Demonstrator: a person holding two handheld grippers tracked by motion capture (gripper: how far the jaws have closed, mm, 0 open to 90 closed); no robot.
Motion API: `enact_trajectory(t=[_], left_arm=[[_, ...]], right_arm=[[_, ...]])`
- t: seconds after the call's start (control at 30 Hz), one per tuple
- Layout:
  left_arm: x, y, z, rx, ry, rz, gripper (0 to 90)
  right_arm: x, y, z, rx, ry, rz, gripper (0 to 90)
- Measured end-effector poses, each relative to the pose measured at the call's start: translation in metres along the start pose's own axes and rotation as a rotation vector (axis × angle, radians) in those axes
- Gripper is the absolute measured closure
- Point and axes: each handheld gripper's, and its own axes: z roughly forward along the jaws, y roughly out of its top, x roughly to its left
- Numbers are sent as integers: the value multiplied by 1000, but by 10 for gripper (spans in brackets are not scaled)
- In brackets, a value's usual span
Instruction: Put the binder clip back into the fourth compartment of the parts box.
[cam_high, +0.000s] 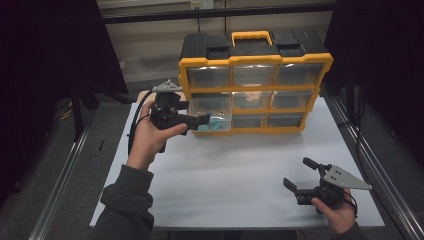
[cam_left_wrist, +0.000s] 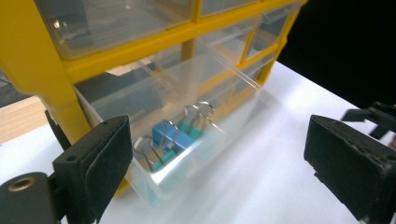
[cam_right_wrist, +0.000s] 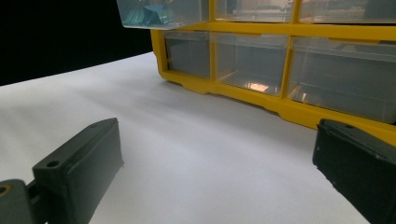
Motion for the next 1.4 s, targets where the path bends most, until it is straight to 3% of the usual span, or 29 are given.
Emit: enact_trajectory(t=[0.3, 0.7, 1.0, 1.23, 1.4], left_arm=[[1, -38, -19, -31, 29, -12, 76], [17, -98, -32, -71, 47, -87, 77], [23, -125, -38, -128, 62, -74, 74], [28, -148, -43, -125, 73, -90, 72], [33, -166, -47, -147, 101, -66, 67]], right_arm=[[0, 0, 0, 0, -2, -2, 9], [0, 0, 0, 6, -3, 0, 9], [1, 1, 1, -4, -6, 2, 9], [1, 1, 1, 4, -1, -10, 9], [1, 0, 2, 4, -8, -12, 9]])
